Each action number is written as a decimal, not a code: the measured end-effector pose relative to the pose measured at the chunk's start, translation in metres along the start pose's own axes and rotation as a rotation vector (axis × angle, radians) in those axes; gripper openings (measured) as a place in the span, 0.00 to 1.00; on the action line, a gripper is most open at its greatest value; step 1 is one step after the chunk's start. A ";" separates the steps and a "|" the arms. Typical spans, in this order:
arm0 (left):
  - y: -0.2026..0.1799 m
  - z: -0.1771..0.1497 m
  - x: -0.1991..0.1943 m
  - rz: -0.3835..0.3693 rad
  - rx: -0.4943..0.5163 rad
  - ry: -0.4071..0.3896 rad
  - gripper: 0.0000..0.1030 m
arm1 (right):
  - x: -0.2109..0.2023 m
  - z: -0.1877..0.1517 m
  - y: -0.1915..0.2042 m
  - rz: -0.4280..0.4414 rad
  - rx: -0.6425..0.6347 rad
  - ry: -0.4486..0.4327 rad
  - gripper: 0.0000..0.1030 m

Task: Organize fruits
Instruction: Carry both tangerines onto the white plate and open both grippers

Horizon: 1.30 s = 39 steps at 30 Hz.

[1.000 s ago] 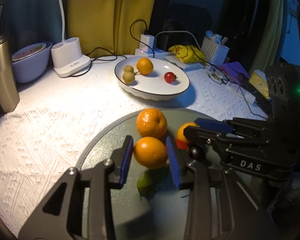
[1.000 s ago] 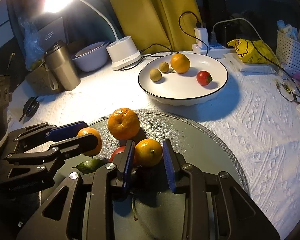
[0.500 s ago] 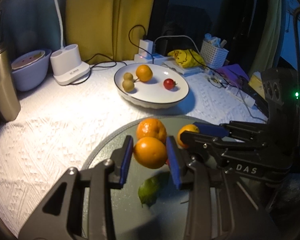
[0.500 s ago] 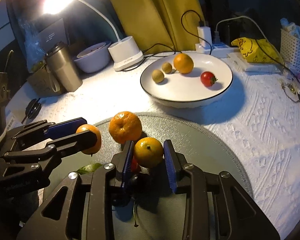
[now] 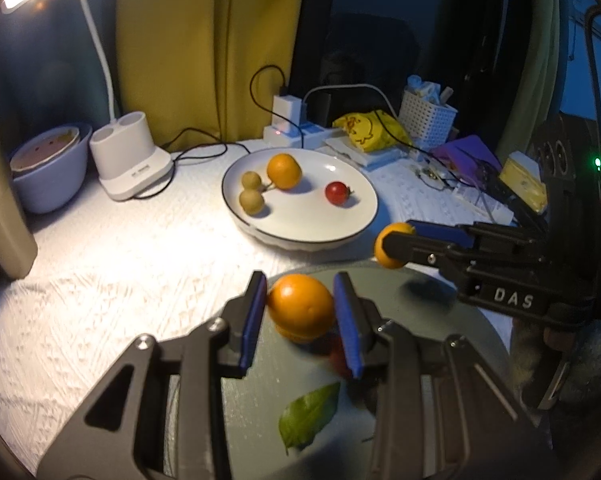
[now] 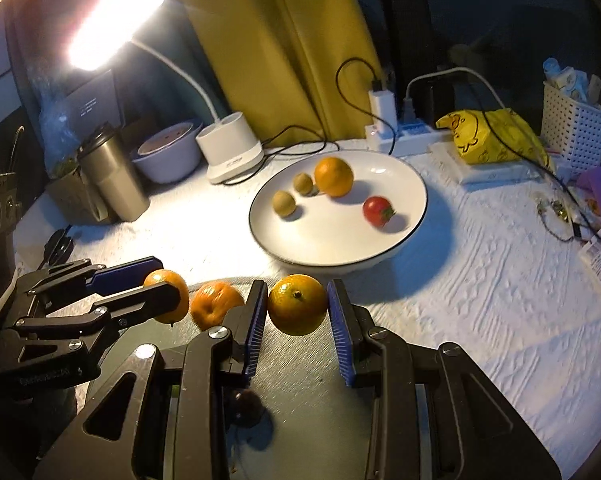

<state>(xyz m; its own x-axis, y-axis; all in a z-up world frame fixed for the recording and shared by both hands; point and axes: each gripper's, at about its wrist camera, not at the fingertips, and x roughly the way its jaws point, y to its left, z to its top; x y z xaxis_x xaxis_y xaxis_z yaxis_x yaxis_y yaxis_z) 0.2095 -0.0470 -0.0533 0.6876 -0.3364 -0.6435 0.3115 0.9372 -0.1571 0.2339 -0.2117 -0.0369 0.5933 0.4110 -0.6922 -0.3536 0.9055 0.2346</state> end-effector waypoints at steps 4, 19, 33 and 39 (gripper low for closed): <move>0.002 0.008 0.006 0.000 0.005 -0.004 0.35 | 0.001 0.009 -0.006 -0.008 0.001 -0.014 0.32; 0.013 0.038 0.037 -0.010 0.037 -0.004 0.35 | 0.030 0.040 -0.024 -0.041 -0.019 -0.012 0.32; 0.020 0.056 0.074 -0.033 0.045 0.031 0.35 | 0.067 0.048 -0.041 -0.092 -0.030 0.034 0.32; 0.020 0.061 0.089 -0.035 0.043 0.051 0.35 | 0.075 0.049 -0.050 -0.147 -0.045 0.025 0.32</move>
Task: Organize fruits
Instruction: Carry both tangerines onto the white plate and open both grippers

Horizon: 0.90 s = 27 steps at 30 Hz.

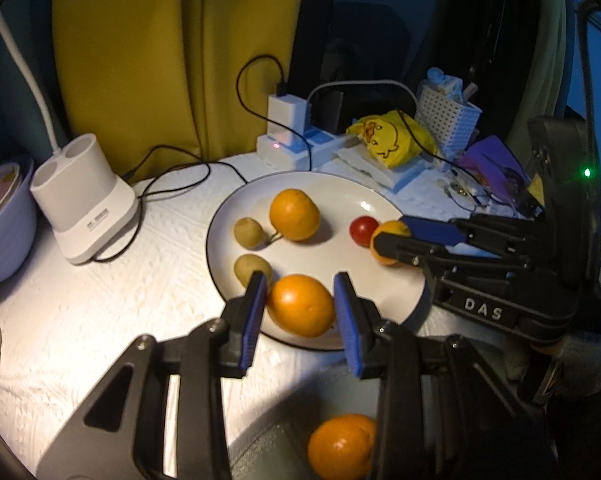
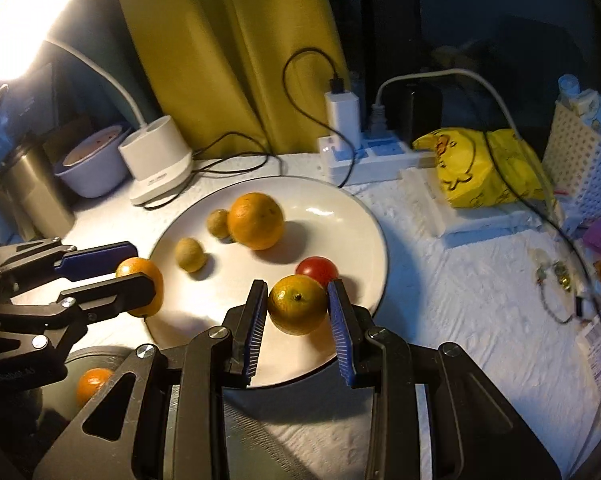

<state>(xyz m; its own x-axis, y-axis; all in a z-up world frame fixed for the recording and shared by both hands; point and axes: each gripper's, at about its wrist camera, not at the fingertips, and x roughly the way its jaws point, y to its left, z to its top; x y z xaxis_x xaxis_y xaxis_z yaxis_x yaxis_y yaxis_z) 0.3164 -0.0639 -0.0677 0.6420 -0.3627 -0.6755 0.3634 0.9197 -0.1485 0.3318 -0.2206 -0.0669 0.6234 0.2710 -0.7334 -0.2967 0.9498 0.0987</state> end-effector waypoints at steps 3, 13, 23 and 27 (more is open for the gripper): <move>0.001 0.001 0.007 0.002 -0.004 0.013 0.35 | 0.002 0.002 -0.004 -0.032 0.000 -0.015 0.32; 0.003 0.000 0.012 0.015 -0.027 0.035 0.36 | 0.006 0.003 -0.015 -0.074 0.021 -0.028 0.32; -0.003 0.001 -0.011 0.018 -0.033 -0.009 0.40 | -0.017 0.002 -0.008 -0.085 0.032 -0.055 0.37; -0.005 -0.001 -0.024 0.024 -0.038 -0.025 0.40 | -0.027 0.000 -0.004 -0.078 0.033 -0.060 0.37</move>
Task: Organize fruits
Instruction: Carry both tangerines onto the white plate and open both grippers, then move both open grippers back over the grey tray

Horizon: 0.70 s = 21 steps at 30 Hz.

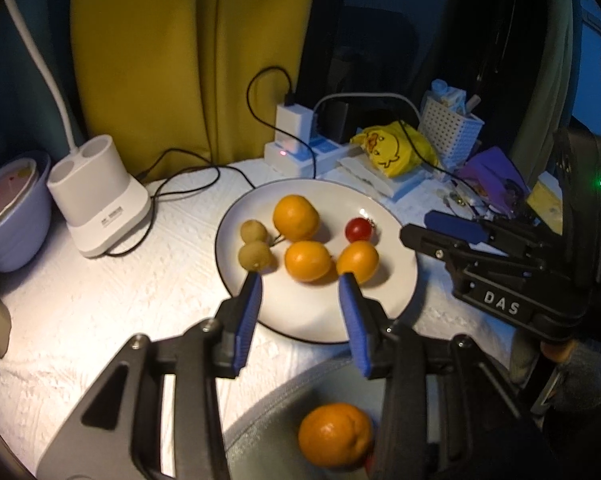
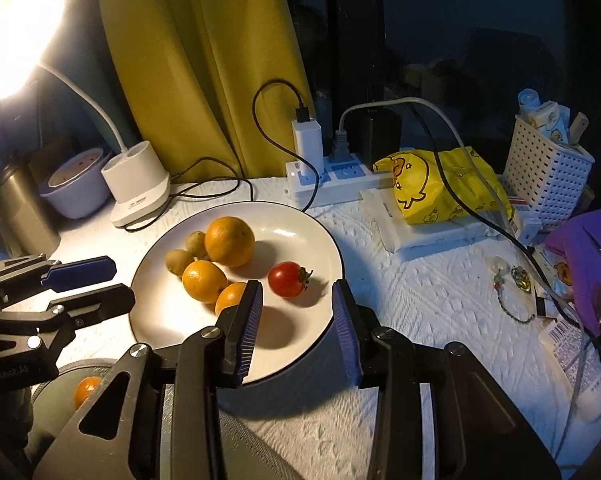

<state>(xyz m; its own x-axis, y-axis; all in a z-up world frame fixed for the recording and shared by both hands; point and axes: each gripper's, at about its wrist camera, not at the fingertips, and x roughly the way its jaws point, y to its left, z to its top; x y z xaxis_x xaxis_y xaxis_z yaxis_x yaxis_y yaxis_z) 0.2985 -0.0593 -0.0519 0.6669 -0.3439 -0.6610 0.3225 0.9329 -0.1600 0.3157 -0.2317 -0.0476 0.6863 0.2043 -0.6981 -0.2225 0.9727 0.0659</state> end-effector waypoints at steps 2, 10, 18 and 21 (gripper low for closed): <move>-0.001 -0.002 -0.006 0.001 0.000 -0.008 0.40 | -0.006 -0.002 0.002 0.005 0.001 -0.002 0.37; -0.008 -0.012 -0.035 0.004 -0.002 -0.038 0.40 | -0.031 -0.011 0.010 0.021 0.000 -0.016 0.37; -0.013 -0.024 -0.058 0.004 -0.006 -0.056 0.40 | -0.053 -0.021 0.020 0.031 -0.009 -0.025 0.37; -0.015 -0.031 -0.065 0.004 -0.007 -0.060 0.40 | -0.060 -0.026 0.024 0.036 -0.013 -0.023 0.37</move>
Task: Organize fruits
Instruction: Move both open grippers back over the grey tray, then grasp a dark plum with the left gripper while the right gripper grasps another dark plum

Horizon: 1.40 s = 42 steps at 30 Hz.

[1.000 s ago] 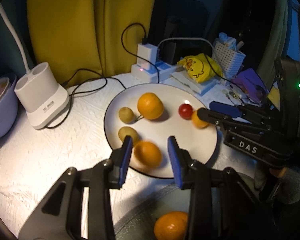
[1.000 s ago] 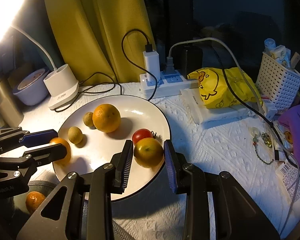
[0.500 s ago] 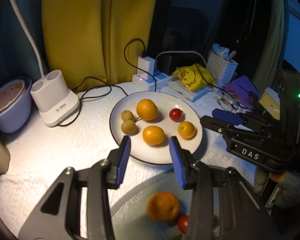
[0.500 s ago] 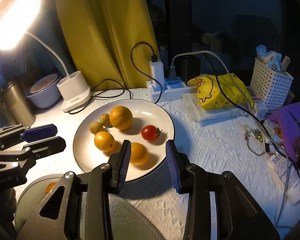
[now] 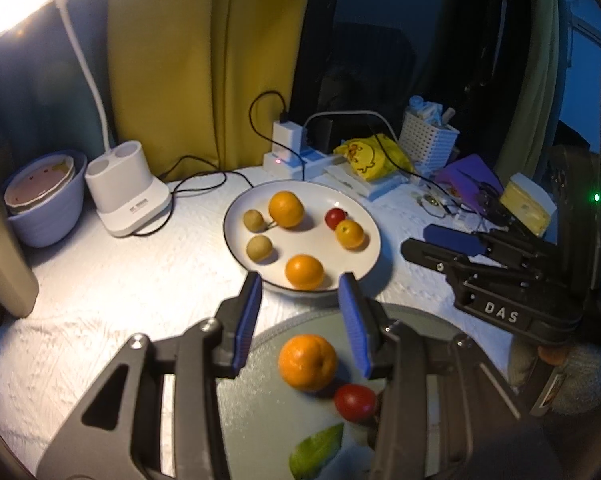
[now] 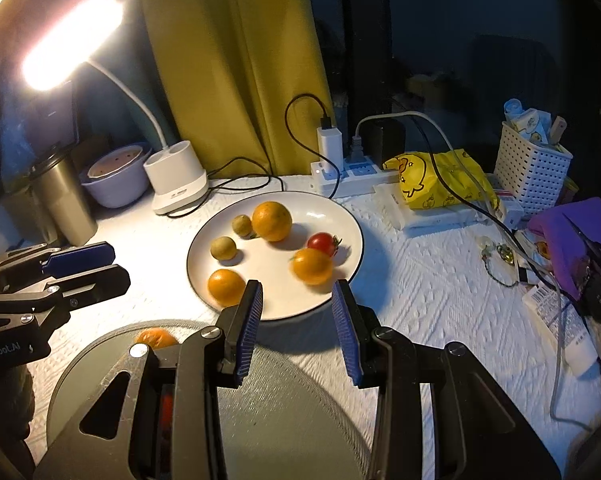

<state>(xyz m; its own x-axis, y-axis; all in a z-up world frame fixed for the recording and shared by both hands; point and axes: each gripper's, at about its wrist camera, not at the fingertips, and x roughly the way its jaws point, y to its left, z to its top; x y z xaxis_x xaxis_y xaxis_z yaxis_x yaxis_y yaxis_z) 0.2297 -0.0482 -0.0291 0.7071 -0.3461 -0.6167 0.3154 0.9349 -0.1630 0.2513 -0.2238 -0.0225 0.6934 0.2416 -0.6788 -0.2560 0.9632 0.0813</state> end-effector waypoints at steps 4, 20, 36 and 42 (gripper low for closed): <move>-0.002 -0.006 -0.005 -0.002 -0.002 0.001 0.40 | -0.007 -0.008 0.005 0.008 -0.003 0.016 0.37; -0.019 -0.048 -0.020 -0.010 -0.021 0.036 0.40 | -0.027 -0.036 0.010 0.030 0.008 0.036 0.37; -0.039 -0.082 -0.013 -0.018 -0.035 0.102 0.40 | -0.033 -0.066 0.000 0.042 0.037 0.059 0.37; -0.048 -0.092 -0.008 -0.019 -0.029 0.130 0.40 | -0.034 -0.076 -0.003 0.051 0.049 0.066 0.37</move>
<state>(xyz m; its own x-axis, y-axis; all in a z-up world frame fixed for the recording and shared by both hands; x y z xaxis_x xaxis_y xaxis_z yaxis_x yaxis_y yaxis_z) 0.1508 -0.0834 -0.0871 0.6126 -0.3519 -0.7078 0.3082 0.9309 -0.1961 0.1777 -0.2437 -0.0551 0.6344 0.2835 -0.7191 -0.2552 0.9550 0.1513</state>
